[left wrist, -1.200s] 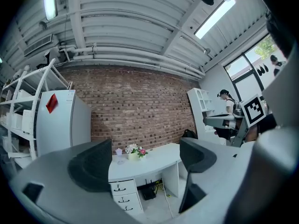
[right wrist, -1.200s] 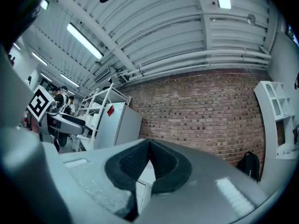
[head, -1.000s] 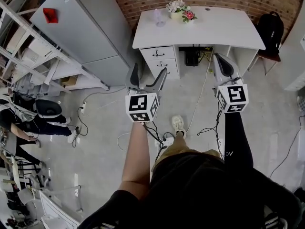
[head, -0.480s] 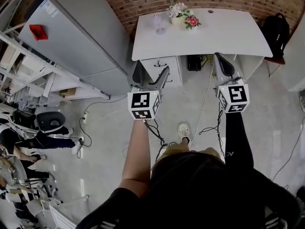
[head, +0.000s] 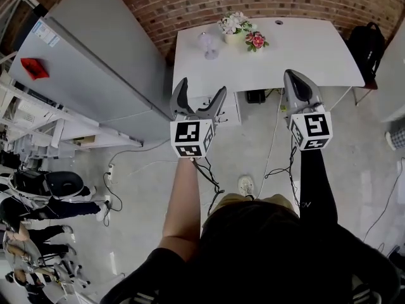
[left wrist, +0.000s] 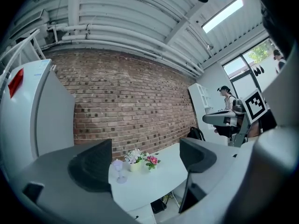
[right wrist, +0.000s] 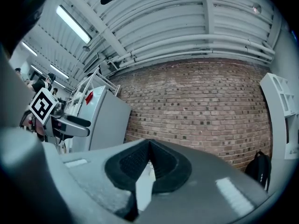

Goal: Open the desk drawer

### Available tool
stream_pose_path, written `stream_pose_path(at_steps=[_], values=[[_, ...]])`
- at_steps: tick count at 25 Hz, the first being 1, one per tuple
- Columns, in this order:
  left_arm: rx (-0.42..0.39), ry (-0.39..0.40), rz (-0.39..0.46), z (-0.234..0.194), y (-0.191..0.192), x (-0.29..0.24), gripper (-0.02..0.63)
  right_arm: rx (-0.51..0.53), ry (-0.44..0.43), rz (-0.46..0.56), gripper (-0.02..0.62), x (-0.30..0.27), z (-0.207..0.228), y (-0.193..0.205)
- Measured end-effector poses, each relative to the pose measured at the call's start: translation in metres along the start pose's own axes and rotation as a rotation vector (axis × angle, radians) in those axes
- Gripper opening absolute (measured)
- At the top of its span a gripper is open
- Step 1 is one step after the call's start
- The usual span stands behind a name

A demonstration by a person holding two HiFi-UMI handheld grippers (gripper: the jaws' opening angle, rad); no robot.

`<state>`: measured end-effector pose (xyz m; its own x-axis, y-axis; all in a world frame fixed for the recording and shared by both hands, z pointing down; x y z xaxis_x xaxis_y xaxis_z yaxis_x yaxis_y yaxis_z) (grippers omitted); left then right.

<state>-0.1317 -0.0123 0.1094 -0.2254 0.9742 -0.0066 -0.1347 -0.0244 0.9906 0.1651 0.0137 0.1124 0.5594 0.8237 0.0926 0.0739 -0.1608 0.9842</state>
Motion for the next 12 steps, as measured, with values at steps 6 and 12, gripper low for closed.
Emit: stream_pose_path(at_steps=[6, 12], values=[[0.017, 0.007, -0.011, -0.019, 0.011, -0.037, 0.454, 0.012, -0.007, -0.031, 0.000, -0.039, 0.007, 0.006], [0.034, 0.006, -0.029, -0.038, 0.030, -0.065, 0.454, 0.025, -0.027, -0.055, 0.000, -0.074, 0.006, 0.019]])
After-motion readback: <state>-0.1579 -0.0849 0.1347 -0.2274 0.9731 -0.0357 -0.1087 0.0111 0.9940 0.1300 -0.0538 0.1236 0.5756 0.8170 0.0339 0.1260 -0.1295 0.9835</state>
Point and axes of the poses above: the fingertips, and each gripper's own axes: x backward along the fingers, z to its right, y out of its underside, the point moved 10 cm from there along x, backward along the fingers, and after that the axes turned 15 degrees about -y, right-handed, at the moved point
